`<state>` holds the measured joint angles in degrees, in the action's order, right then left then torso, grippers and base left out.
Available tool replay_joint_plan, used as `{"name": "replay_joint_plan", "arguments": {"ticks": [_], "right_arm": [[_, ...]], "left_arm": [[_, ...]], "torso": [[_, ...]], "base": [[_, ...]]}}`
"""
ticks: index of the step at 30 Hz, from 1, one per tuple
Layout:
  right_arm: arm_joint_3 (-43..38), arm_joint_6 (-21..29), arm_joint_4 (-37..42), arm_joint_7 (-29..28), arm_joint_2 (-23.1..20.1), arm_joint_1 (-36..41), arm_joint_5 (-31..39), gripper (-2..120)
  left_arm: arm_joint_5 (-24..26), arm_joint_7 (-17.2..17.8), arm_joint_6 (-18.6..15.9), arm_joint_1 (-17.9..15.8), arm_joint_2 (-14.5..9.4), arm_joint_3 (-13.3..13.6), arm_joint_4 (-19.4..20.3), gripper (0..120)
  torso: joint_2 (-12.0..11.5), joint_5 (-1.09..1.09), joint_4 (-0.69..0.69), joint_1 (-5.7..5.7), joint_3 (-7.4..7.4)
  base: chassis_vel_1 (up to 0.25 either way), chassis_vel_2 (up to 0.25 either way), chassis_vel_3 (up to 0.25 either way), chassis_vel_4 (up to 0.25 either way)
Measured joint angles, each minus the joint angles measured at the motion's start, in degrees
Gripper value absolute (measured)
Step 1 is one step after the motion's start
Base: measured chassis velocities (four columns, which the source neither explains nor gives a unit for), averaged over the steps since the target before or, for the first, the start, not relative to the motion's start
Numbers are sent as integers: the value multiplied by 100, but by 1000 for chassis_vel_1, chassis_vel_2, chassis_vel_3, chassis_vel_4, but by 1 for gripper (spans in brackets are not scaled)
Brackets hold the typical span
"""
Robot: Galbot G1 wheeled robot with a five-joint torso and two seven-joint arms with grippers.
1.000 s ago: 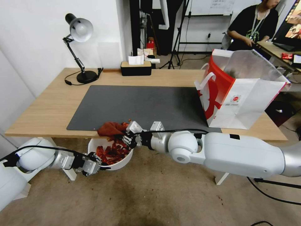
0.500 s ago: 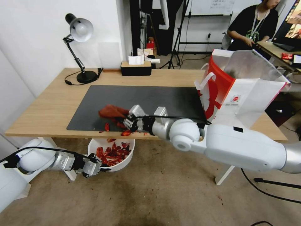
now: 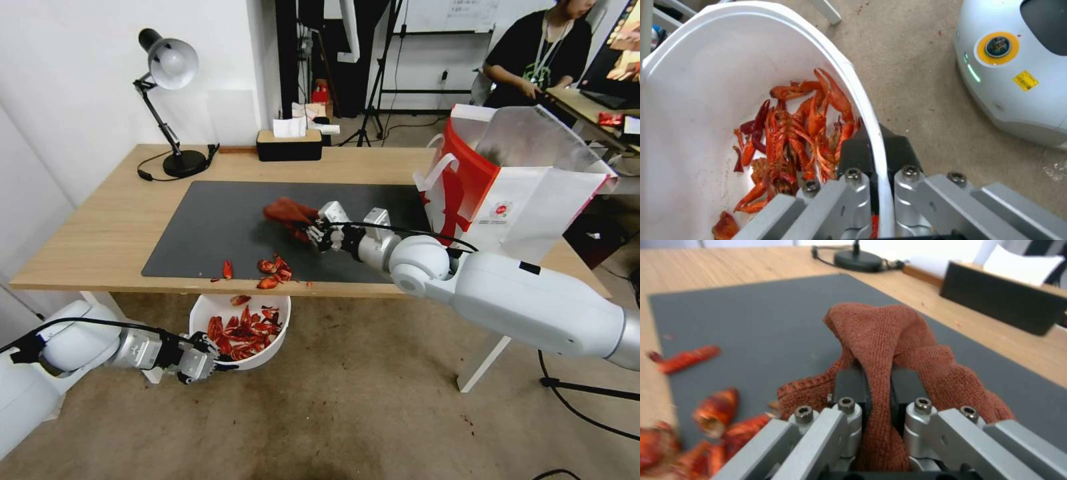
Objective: Sweep shrimp from table into container with towel, then put container into takeout bag.
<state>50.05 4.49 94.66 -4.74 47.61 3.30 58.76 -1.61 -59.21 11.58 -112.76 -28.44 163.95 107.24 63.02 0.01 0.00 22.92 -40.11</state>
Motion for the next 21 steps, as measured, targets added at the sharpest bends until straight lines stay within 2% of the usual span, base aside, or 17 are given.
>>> {"name": "replay_joint_plan", "arguments": {"ticks": [6,12,21], "right_arm": [[17,-106,-197,20,34,250,-117,4],[-117,-84,175,-102,-9,889,-268,4],[-164,10,472,-236,74,1187,-307,4]], "left_arm": [[-2,3,-9,8,9,-1,15,0],[-2,4,-13,7,23,-2,-4,0],[-2,4,-13,-2,30,-2,-21,0]], "torso": [[0,-1,0,0,0],[0,-1,-1,0,0],[0,-2,0,0,0]], "base": [[0,0,0,0],[0,0,0,0],[0,0,0,0]]}}
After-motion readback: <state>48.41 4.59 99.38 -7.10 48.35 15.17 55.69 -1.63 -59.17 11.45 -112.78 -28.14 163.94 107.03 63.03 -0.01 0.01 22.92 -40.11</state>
